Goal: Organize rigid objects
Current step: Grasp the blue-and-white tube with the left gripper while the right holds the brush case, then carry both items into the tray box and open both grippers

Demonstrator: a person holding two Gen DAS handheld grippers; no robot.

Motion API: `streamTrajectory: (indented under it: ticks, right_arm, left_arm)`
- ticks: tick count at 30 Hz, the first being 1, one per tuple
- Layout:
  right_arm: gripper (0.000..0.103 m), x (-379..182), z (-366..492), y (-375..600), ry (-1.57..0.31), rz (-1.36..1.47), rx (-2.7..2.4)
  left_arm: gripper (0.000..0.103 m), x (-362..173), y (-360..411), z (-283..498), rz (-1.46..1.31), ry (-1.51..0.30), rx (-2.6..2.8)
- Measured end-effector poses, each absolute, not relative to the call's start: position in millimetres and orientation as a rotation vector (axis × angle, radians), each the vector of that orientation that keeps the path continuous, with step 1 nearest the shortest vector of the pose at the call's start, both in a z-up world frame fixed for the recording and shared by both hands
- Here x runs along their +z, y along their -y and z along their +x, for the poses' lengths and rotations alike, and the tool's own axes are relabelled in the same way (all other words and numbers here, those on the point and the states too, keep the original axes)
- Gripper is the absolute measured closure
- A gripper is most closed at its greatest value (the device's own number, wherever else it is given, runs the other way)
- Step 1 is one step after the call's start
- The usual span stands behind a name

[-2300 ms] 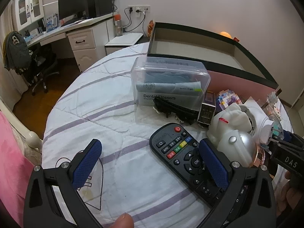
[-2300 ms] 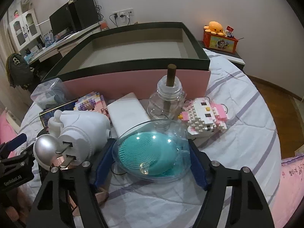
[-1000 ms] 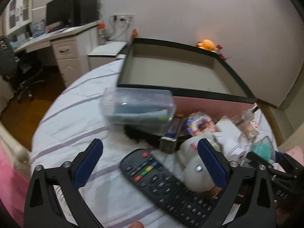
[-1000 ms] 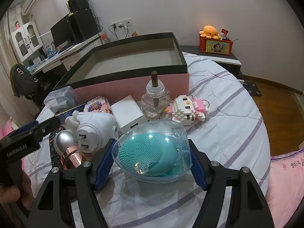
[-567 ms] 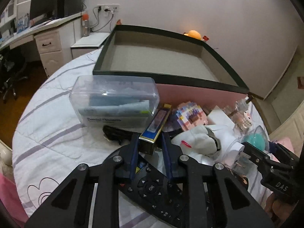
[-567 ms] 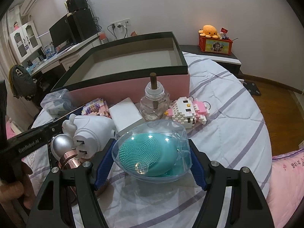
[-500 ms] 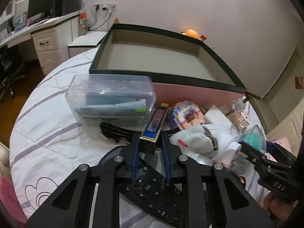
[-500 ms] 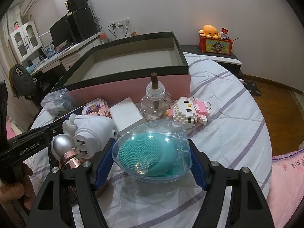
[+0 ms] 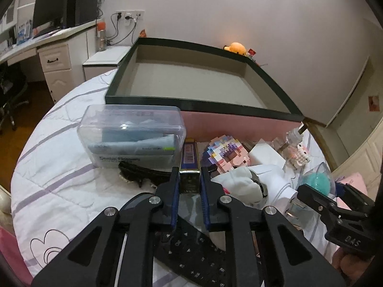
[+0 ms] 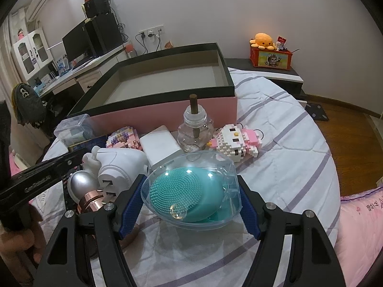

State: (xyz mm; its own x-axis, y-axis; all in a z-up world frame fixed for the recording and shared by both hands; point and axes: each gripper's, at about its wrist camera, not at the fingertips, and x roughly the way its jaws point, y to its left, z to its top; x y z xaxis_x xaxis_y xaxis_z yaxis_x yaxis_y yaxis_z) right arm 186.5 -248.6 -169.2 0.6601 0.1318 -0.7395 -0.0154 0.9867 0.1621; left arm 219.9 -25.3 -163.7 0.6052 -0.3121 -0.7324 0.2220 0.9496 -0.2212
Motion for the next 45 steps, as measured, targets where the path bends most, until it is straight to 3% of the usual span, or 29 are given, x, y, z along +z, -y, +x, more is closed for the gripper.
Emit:
streamTrajectory:
  ticks: [11,25,36,45]
  right_arm:
    - [0.030,-158.1,176.0,248.9,-0.817,0.150,0.087]
    - [0.030,-101.7,180.4,229.5,-0.709,0.109,0.160]
    - [0.030,-60.7,273.2,227.1,-0.650,0.071,0.217]
    - [0.030,-106.6,369.8,220.8,-0.815,0.060,0.228]
  left_arm:
    - [0.088,-156.3,20.4,205.7,-0.124,-0.842,-0.291]
    - [0.088,-81.0,6.9,168.4,-0.079,-0.689,-0.264]
    - [0.088,-46.9,15.8,249.2,-0.070,-0.641,-0.276]
    - [0.088,-89.4,38.4,336.1,-0.031,-0.763,-0.264]
